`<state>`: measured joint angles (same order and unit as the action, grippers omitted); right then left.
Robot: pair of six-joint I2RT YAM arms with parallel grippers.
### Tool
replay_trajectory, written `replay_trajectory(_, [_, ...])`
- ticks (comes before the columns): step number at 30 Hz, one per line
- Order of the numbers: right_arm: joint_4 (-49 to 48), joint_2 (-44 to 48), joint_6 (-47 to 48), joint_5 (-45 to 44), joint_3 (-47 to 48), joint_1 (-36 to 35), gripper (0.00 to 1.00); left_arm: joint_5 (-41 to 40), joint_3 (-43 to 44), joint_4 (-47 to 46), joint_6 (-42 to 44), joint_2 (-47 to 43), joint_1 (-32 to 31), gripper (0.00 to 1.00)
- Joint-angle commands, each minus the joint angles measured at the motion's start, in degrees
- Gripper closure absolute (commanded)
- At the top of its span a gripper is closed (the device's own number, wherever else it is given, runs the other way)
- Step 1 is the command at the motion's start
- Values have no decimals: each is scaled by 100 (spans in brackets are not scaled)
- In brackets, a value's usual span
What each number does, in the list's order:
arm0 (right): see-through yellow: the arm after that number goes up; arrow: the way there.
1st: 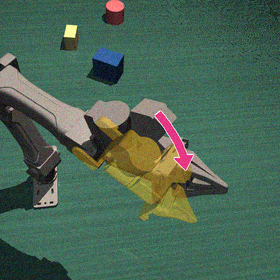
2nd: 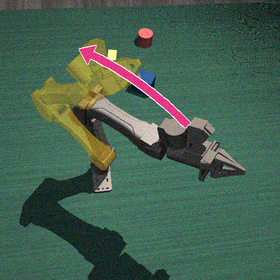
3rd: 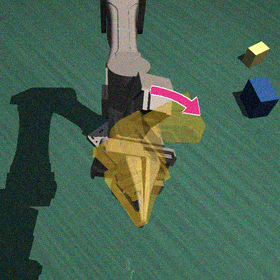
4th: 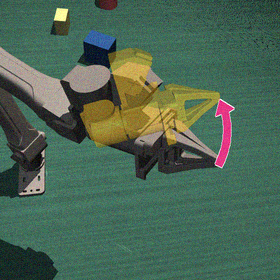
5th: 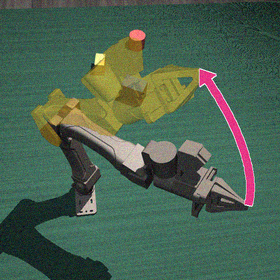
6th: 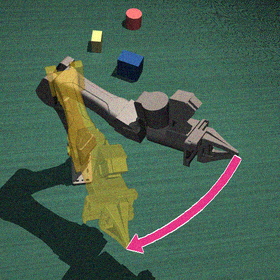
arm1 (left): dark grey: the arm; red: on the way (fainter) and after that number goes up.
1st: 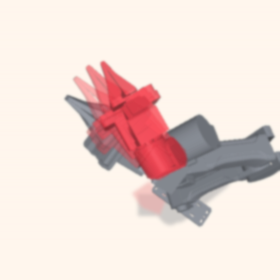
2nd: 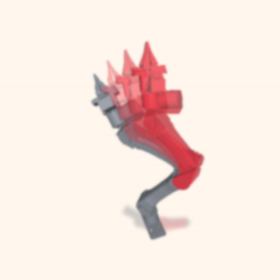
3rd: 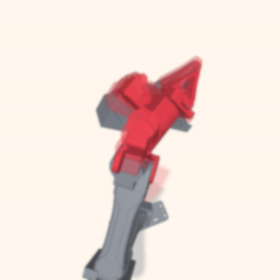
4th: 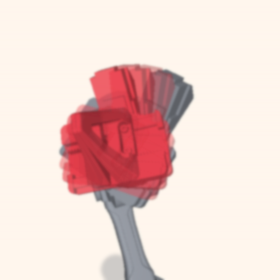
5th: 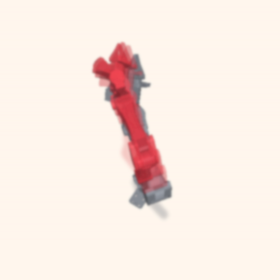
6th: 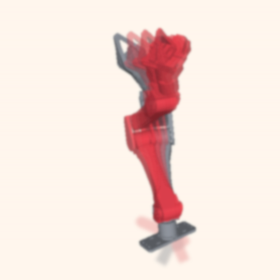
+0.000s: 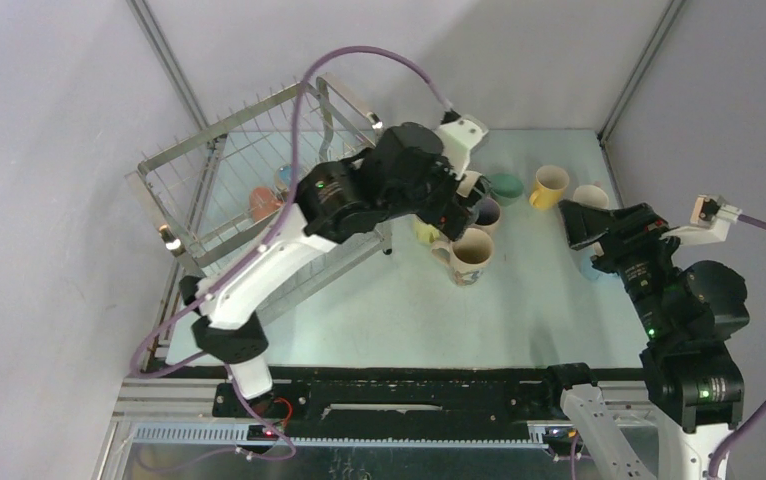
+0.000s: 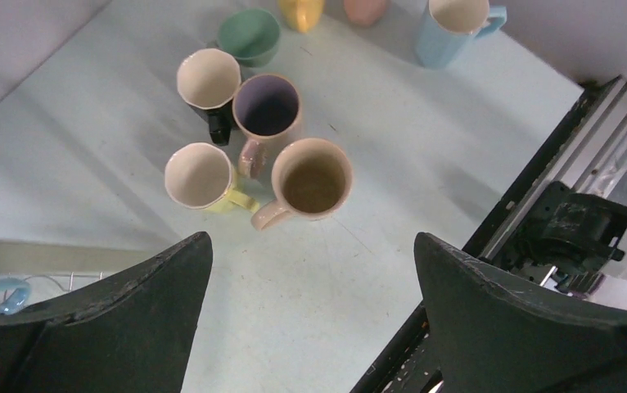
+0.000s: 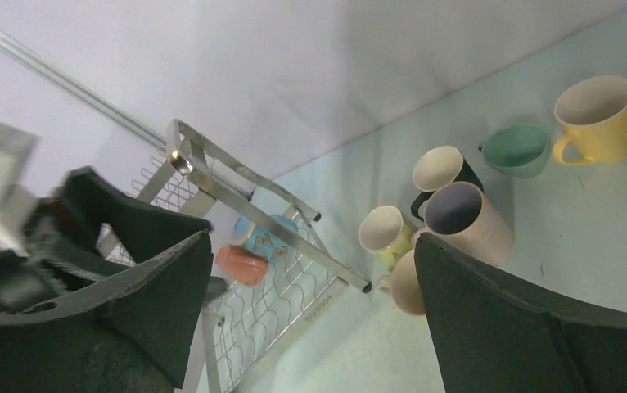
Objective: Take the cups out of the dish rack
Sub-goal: Unload the cup from the dish rack.
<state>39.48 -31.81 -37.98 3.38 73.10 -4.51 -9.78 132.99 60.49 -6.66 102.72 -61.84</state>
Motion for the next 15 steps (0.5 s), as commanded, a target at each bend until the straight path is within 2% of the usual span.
replay_trajectory(1, [-298,-164,109,498,-214,18,0,-383,-334,-170,-202,-756,14,0])
replay_trajectory(5, [-545,-237,78,810,-526,-105,0,-598,-718,-310,-345,-1319,22,0])
replay_trajectory(8, [-714,-306,85,527,-775,-582,0,-775,-1197,-536,-437,-1856,31,0])
replay_trajectory(15, [-1307,-916,442,-1966,-1095,-3639,0,-1226,-2408,-1032,-613,-3216,132,0])
